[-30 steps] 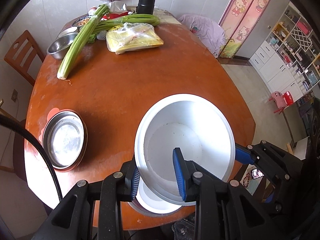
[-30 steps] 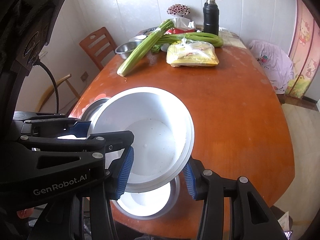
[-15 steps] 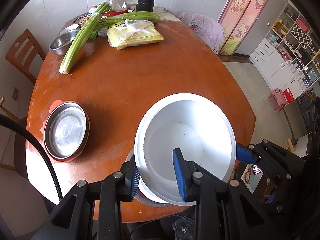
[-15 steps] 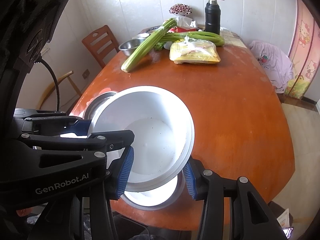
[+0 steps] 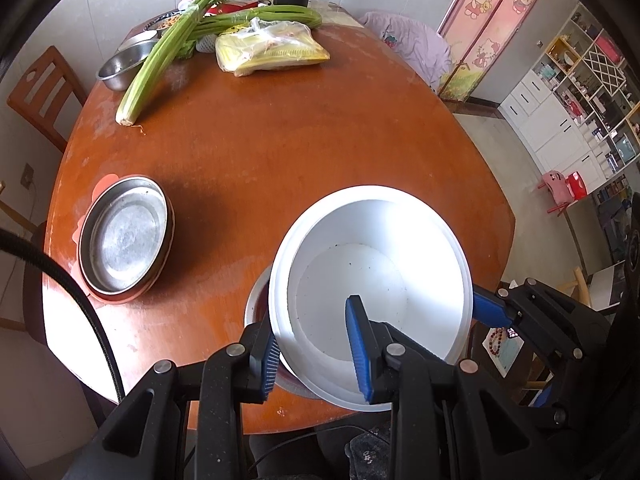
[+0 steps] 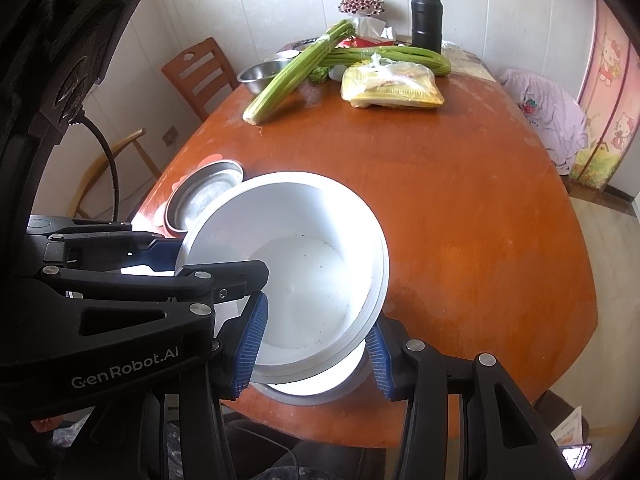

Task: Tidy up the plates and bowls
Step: 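Carry the small bowl with the left tool over the steel bowl stack, then lower the small bowl into the large white bowl and open the left tool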

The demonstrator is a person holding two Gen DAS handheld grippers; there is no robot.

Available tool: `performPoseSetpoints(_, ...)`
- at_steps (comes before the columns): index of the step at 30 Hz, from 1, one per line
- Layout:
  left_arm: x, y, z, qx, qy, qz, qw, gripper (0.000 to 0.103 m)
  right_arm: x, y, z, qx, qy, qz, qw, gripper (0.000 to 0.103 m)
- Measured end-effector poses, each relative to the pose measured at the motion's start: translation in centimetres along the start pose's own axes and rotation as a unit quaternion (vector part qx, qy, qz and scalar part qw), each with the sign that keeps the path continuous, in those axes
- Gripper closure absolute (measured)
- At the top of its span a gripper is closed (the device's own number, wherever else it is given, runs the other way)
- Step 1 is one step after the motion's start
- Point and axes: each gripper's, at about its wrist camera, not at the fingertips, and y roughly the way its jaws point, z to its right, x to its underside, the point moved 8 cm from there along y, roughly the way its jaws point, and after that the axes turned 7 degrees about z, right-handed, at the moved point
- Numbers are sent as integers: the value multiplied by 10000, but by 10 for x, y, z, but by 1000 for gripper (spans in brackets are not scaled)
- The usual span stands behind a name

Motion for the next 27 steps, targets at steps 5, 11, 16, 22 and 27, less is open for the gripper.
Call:
performPoseSetpoints(5, 9, 5, 0, 21, -9, -90, 10000, 72, 7, 3, -1, 6, 10, -78, 10000, 53)
performPoseSetpoints(11, 22, 17, -1, 18, -3, -266, 9996, 72, 21, 10, -1, 27, 20, -253, 9997, 53)
performPoseSetpoints(16, 31, 27, -1, -2, 24, -385, 9993, 72, 33, 18, -1, 59, 18, -420, 9991, 53)
performPoseSetpoints(22, 37, 38, -4, -107, 34, -478, 9988, 72, 42, 27, 4, 66, 97, -581, 9982, 53)
performPoseSetpoints(27, 40, 46, -8, -152, 35, -534, 9985, 72, 48, 35, 6, 103, 80, -653, 9978, 53)
